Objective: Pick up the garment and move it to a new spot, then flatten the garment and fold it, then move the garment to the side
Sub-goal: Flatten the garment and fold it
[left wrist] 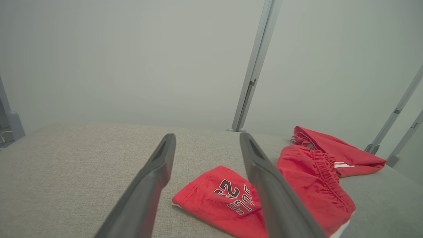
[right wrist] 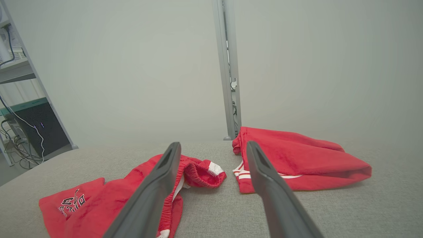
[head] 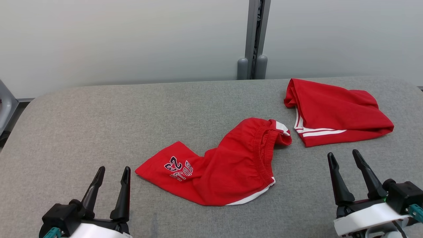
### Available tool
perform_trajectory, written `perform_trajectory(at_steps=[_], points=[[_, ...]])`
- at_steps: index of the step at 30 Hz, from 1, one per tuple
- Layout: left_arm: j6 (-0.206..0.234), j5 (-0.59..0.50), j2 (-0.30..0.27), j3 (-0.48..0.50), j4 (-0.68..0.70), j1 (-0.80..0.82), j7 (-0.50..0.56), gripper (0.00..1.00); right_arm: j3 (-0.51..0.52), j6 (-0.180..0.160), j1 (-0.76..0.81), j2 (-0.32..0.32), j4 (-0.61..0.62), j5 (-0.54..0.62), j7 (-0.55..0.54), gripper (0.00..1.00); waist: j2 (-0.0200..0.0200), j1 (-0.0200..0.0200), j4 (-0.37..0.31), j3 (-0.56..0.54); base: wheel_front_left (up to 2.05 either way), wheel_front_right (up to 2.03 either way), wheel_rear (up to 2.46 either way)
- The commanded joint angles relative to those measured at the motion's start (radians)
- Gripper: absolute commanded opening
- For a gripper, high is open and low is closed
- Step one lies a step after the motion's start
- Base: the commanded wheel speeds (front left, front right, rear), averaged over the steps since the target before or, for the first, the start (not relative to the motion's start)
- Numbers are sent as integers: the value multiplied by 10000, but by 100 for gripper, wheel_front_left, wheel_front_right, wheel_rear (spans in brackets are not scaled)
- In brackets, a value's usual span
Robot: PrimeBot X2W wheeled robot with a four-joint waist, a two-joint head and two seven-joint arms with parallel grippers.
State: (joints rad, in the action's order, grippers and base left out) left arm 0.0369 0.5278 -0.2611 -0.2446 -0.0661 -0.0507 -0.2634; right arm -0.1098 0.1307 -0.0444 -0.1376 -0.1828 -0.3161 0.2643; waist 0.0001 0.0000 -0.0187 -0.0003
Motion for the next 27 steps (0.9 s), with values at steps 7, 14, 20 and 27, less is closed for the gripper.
perform_trajectory(at_steps=[7, 14, 20, 27], points=[[-65, -98, 41, 57, -159, 236, -7, 100, -54, 3, -111, -92, -85, -90, -1, 100, -1, 0, -19, 11, 0, 0, 0], [-104, 92, -307, -40, -657, 334, 826, 100, -81, 3, -261, -94, -53, -101, -1, 100, -1, 0, -87, 195, 0, 0, 0], [-612, 343, -802, -551, -1866, 1090, 2809, 100, -126, 3, -427, -86, -37, -78, -1, 100, -1, 0, -214, 516, 0, 0, 0], [-1167, 543, -1045, -1080, -3240, 2617, 4584, 100, -155, 3, -712, -113, -46, -78, -1, 100, -1, 0, -485, 963, 0, 0, 0]])
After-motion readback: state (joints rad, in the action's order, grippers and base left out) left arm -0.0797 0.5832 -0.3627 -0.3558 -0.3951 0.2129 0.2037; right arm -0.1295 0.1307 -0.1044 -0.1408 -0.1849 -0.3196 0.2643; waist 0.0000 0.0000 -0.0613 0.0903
